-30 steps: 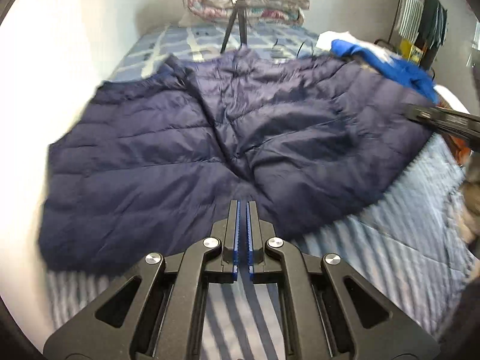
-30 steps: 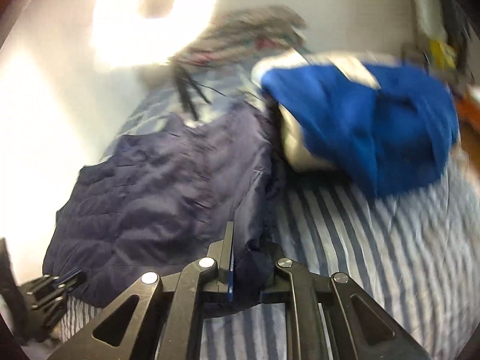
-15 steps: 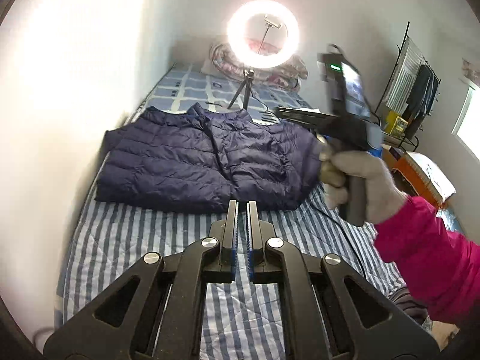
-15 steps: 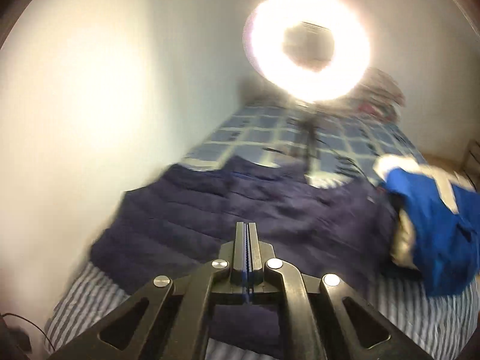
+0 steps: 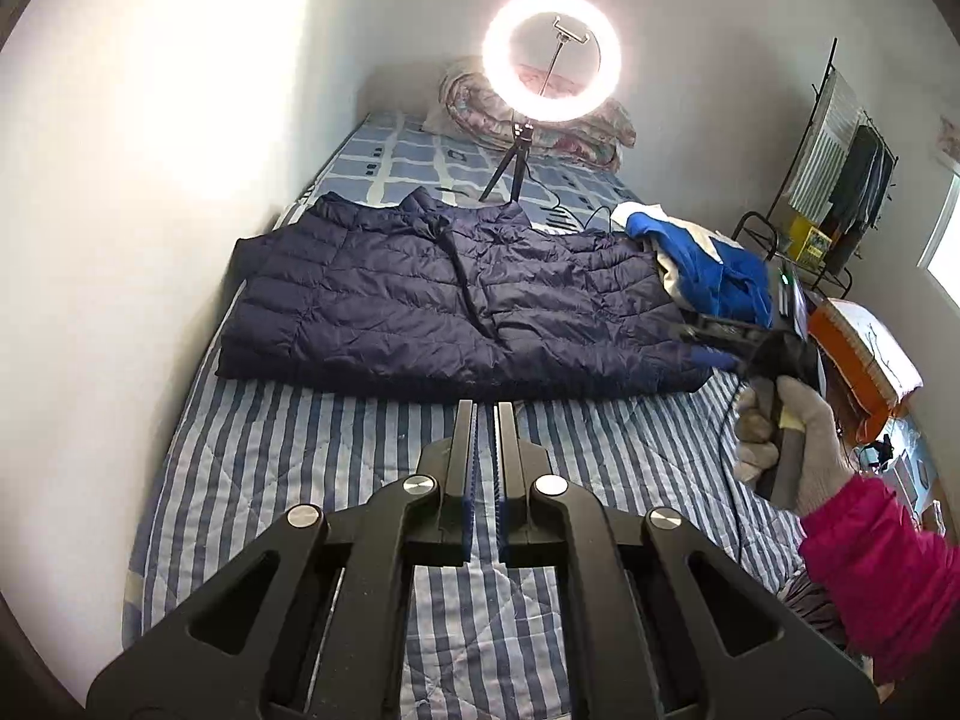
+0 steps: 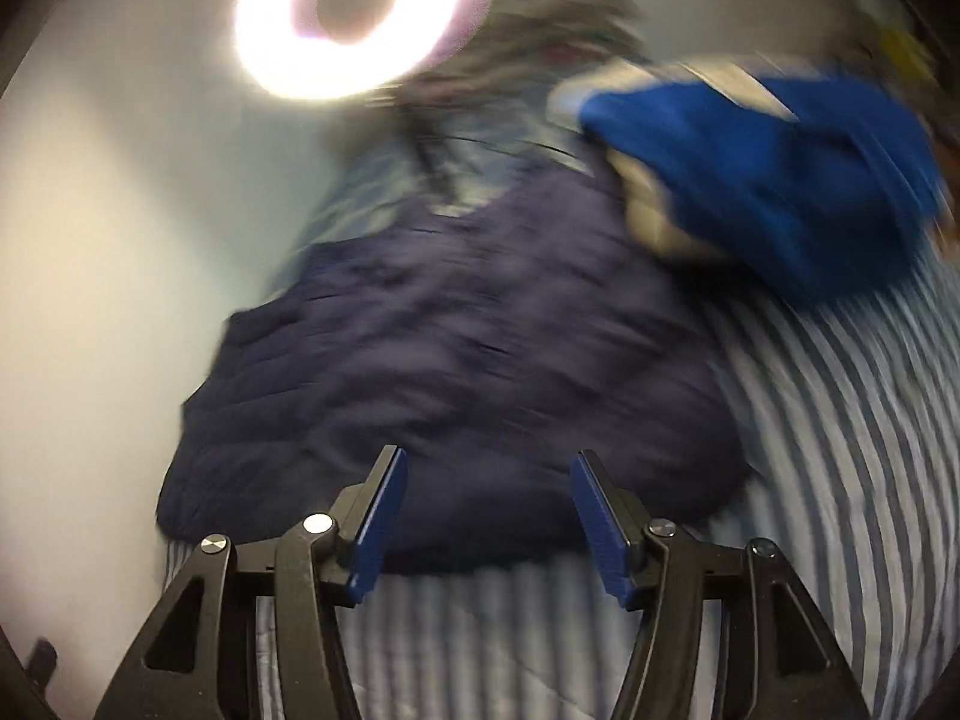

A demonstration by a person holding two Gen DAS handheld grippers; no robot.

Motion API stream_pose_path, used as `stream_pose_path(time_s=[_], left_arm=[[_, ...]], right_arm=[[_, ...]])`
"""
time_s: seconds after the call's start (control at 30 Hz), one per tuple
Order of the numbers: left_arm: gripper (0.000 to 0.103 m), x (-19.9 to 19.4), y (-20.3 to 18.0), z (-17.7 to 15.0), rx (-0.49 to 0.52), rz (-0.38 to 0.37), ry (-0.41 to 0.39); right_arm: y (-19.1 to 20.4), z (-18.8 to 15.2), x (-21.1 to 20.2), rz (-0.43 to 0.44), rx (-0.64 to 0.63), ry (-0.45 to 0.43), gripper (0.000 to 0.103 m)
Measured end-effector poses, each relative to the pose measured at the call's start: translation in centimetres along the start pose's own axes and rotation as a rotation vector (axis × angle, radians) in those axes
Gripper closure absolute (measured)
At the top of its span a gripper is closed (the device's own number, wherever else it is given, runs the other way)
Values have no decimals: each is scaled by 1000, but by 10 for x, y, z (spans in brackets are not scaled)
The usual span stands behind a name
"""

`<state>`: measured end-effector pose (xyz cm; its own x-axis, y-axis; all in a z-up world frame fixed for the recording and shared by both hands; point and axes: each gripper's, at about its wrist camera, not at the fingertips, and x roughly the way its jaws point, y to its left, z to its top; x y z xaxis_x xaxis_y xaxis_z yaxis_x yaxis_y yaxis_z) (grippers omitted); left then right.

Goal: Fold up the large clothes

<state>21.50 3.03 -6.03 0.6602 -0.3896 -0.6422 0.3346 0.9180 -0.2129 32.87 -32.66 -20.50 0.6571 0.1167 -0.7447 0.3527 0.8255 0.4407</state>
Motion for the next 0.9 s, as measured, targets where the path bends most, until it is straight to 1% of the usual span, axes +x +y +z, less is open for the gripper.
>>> stream_pose_path(time_s=[0.03,0.13,0.2,0.23,0.3,0.33,0.4,0.47,0.53,0.63,0.77,0.87,0.9], left_arm=[[101,2,-1,0,4,1,4],[101,5,-4,0,9,3,11],[101,8,-5,0,11,6,16],[101,10,-5,0,11,8,20],[101,11,-4,0,5,6,27],[101,13,-3,0,-1,8,31],[101,13,-2,0,-2,11,34],[101,15,-1,1,-4,8,37],[101,16,-3,2,-5,-1,37],[101,16,-9,2,12,-2,32],[101,18,-11,2,19,10,39],[101,19,-8,2,11,21,42],[101,19,-7,2,9,23,43]], right_arm=[[-15,-1,4,7,61,6,34],[-47,2,16,17,202,4,34],[-61,5,25,40,280,-7,34],[-66,7,30,52,316,-9,32],[-75,8,38,47,377,-3,31],[-81,4,37,44,418,12,31],[-95,-9,28,93,486,20,32],[-109,-23,17,131,550,1,32],[-119,-33,15,174,604,-1,32],[-122,-34,22,211,638,-12,31],[-111,-29,36,229,612,-35,31],[-93,-16,51,199,559,-47,34],[-87,-9,56,172,529,-47,39]])
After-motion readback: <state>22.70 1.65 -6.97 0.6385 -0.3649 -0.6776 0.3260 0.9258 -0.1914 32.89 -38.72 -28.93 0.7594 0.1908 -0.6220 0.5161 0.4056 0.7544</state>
